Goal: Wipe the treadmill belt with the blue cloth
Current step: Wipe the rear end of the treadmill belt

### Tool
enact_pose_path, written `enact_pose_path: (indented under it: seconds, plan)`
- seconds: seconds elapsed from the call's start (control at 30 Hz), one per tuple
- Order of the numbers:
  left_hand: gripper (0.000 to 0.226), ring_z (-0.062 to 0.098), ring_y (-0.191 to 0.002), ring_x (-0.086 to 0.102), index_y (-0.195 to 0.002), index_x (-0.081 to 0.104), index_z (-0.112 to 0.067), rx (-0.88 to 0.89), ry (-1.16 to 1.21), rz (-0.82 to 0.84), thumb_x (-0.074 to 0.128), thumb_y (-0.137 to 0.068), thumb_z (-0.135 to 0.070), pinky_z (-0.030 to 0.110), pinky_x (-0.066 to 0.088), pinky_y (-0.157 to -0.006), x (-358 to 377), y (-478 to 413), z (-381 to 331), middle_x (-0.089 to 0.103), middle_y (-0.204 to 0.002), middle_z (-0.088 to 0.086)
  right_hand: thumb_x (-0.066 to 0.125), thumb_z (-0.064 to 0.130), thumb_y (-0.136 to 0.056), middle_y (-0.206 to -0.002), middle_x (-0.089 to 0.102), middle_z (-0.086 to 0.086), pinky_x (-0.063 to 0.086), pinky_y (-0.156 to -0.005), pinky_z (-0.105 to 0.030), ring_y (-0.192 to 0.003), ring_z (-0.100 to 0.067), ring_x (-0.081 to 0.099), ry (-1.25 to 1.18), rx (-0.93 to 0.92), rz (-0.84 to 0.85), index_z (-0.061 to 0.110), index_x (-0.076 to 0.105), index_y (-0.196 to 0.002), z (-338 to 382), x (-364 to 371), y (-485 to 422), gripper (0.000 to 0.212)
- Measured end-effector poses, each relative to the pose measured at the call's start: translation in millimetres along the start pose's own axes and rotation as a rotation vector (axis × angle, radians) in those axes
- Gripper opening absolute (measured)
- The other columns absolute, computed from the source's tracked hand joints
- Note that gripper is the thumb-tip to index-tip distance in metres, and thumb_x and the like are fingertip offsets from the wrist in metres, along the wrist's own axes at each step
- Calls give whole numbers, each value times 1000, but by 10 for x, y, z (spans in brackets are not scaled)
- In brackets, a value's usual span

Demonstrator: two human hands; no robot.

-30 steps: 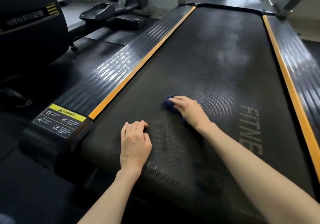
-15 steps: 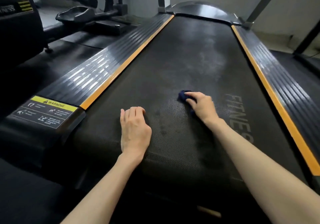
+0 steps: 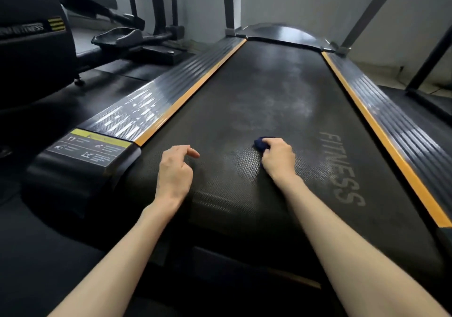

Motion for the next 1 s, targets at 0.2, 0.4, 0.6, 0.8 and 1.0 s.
enact_pose_path:
  seconds: [0.2, 0.4, 0.6, 0.8, 1.0]
  plan:
    - [45, 29, -131, 37, -107, 64, -10, 134, -394, -27, 45, -72, 10, 42, 10, -116, -219, -97, 179, 55, -131, 10, 54, 6, -88, -128, 60, 0, 40, -102, -36, -119, -23, 54, -120, -760, 330, 20, 64, -120, 729, 375, 842, 36]
    - [38, 30, -132, 34, -114, 61, -10, 85, -606, -96, 52, -79, -3, 49, 6, -114, -419, -115, 343, 48, -136, 11, 44, 6, -91, -136, 51, -6, 31, -102, -35, -122, -31, 45, 63, -45, 29, 19, 58, -127, 387, 246, 64, 40]
    - [33, 34, -129, 38, -117, 60, -2, 38, -600, -72, 51, -86, -7, 47, 26, -108, -428, -103, 511, 44, -141, 14, 53, 1, -83, -124, 61, -5, 31, -108, -37, -113, -28, 53, -142, -670, 242, 13, 65, -117, 1300, 650, 1102, 38]
    - [40, 25, -134, 32, -131, 51, -9, 40, -550, -39, 40, -93, -12, 41, 23, -109, -520, -145, 531, 36, -148, 6, 48, 0, -87, -129, 55, -11, 19, -110, -34, -119, -31, 47, 87, -164, 34, 10, 57, -126, 544, 356, 333, 41]
    - [39, 25, -136, 27, -131, 50, -13, 21, -582, -52, 38, -94, -15, 40, 18, -111, -467, -105, 489, 32, -150, 6, 51, 12, -91, -132, 54, -4, 23, -108, -31, -120, -27, 45, -34, -441, 195, 14, 60, -122, 1477, 822, 826, 32]
Point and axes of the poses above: each hand's wrist, its own y-axis away from the middle knuckle, its own x-axis out of the palm, z = x × y, the point moved 2 cm from there along -y, towards the middle knuckle
